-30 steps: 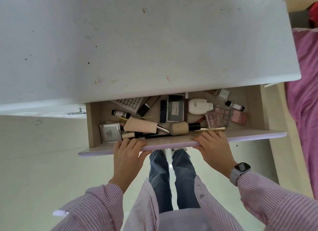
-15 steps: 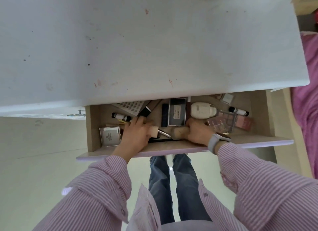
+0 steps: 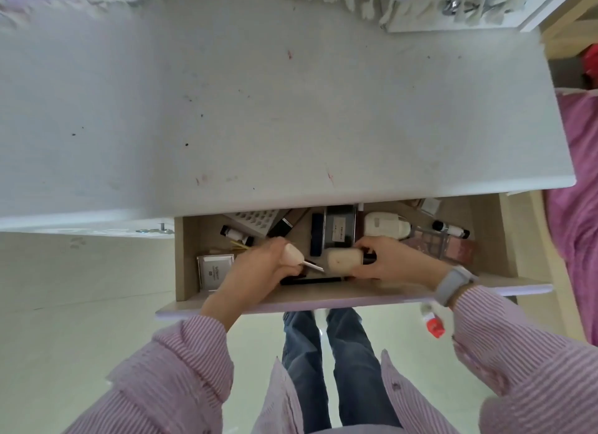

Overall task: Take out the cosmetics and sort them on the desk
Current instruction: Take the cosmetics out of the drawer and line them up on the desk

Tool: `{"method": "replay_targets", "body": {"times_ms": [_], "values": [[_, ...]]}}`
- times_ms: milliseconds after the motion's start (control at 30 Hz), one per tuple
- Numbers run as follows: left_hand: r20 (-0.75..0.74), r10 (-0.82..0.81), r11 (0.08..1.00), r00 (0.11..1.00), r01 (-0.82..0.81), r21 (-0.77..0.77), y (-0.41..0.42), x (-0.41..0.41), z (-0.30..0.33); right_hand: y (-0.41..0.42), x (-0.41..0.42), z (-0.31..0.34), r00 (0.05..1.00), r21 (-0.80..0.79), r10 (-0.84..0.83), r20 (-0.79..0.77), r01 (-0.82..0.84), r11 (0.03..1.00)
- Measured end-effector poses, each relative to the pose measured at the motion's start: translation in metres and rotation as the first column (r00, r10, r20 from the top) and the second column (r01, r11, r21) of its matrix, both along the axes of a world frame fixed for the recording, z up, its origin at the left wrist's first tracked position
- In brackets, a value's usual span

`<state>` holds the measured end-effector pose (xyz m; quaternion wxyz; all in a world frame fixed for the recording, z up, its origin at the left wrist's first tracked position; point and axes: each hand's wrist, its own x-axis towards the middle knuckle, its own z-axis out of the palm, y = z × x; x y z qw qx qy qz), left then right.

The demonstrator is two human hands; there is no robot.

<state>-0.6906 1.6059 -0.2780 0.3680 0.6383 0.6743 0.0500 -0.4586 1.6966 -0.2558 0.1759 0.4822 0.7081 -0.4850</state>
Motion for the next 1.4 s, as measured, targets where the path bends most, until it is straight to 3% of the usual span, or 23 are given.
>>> {"method": "replay_targets", "body": {"times_ms": [100, 200, 300, 367, 400, 467, 533, 633, 833, 1033, 1200, 1300, 1400], "values": [[0.246, 0.307, 0.952, 0.919, -0.293, -0.094, 0.005, -0.012, 0.031, 0.021, -0.013, 0.038, 0.996, -0.073, -0.030, -0.080, 0.024, 0.997], [0.420, 0.558, 0.821, 0.716, -0.550, -0.155, 0.024, -0.033, 0.062, 0.044, -0.036, 0.073, 0.950, -0.168, -0.204, -0.236, 0.167, 0.972], [0.458, 0.757, 0.619, 0.467, -0.737, -0.272, 0.056, -0.065, 0.084, 0.074, -0.071, 0.090, 0.907, -0.087, -0.296, -0.298, 0.283, 0.955], [0.542, 0.797, 0.523, 0.267, -0.753, -0.399, 0.078, -0.088, 0.095, 0.096, -0.099, 0.094, 0.911, -0.050, -0.281, -0.303, 0.279, 0.959], [0.584, 0.780, 0.527, 0.227, -0.741, -0.416, 0.090, -0.099, 0.099, 0.107, -0.113, 0.095, 0.914, -0.045, -0.267, -0.305, 0.266, 0.963], [0.611, 0.722, 0.600, 0.323, -0.732, -0.322, 0.113, -0.117, 0.102, 0.131, -0.139, 0.095, 0.927, -0.021, -0.221, -0.303, 0.226, 0.974], [0.509, 0.708, 0.636, 0.490, -0.755, -0.158, 0.136, -0.131, 0.100, 0.156, -0.163, 0.095, 0.931, -0.004, -0.189, -0.313, 0.198, 0.980], [0.360, 0.705, 0.649, 0.611, -0.761, 0.021, 0.165, -0.150, 0.091, 0.192, -0.198, 0.093, 0.905, -0.037, -0.214, -0.367, 0.215, 0.976], [0.232, 0.746, 0.591, 0.625, -0.781, 0.203, 0.210, -0.181, 0.066, 0.234, -0.264, 0.063, 0.815, -0.048, -0.334, -0.473, 0.355, 0.934], [0.169, 0.818, 0.461, 0.551, -0.801, 0.381, 0.234, -0.198, 0.049, 0.249, -0.311, 0.045, 0.830, 0.100, -0.230, -0.508, 0.322, 0.941], [-0.002, 0.825, 0.499, 0.566, -0.725, 0.475, 0.232, -0.194, 0.046, 0.221, -0.312, 0.040, 0.804, 0.303, -0.083, -0.588, 0.315, 0.899], [-0.005, 0.781, 0.557, 0.624, -0.693, 0.458, 0.225, -0.192, 0.047, 0.203, -0.304, 0.033, 0.822, 0.379, 0.024, -0.569, 0.236, 0.895], [0.027, 0.763, 0.575, 0.646, -0.697, 0.428, 0.212, -0.187, 0.055, 0.192, -0.298, 0.033, 0.812, 0.371, 0.027, -0.583, 0.236, 0.898]]}}
